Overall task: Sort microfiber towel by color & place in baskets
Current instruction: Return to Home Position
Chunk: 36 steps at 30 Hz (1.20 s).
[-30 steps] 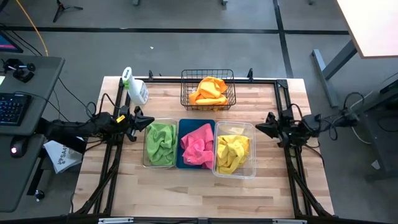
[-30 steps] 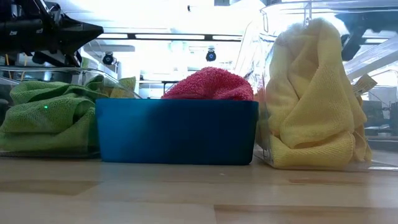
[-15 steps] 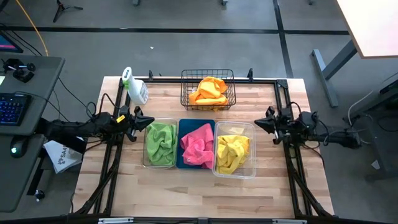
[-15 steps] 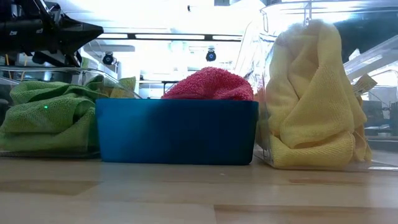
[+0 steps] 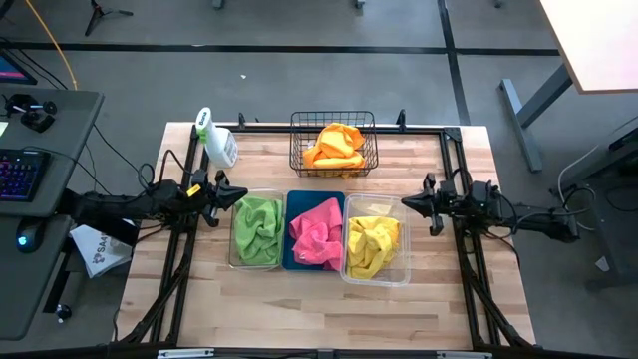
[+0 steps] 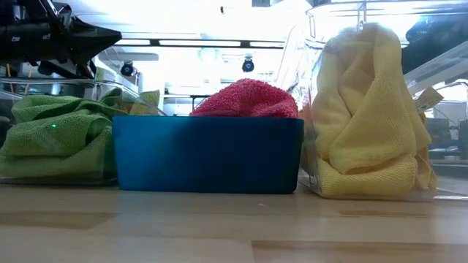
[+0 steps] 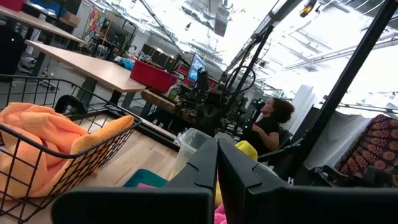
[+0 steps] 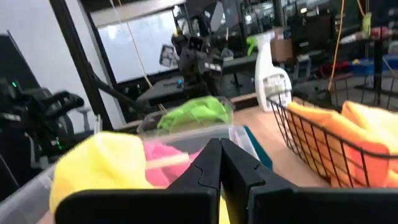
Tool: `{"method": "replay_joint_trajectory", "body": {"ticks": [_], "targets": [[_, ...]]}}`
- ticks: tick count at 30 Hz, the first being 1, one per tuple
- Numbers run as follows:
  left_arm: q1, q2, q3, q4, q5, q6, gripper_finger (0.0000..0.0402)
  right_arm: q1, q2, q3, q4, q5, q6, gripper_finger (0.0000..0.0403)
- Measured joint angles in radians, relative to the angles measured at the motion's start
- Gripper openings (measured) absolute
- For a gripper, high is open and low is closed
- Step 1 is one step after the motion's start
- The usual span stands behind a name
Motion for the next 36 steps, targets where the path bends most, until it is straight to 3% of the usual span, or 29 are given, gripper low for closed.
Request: {"method": "replay_joint_trajectory", "body": {"ticks": [9, 36], "targets": [[0.0, 0.0, 0.0, -0.002, 0.0, 0.0, 0.0001, 0.0, 0.005, 0.001, -0.028, 0.004, 0.077, 0.0], [0.0, 0.0, 0.0, -0.002, 0.0, 0.0, 0.0001, 0.0, 0.006, 0.002, -0.031, 0.006, 0.07, 0.0]]}}
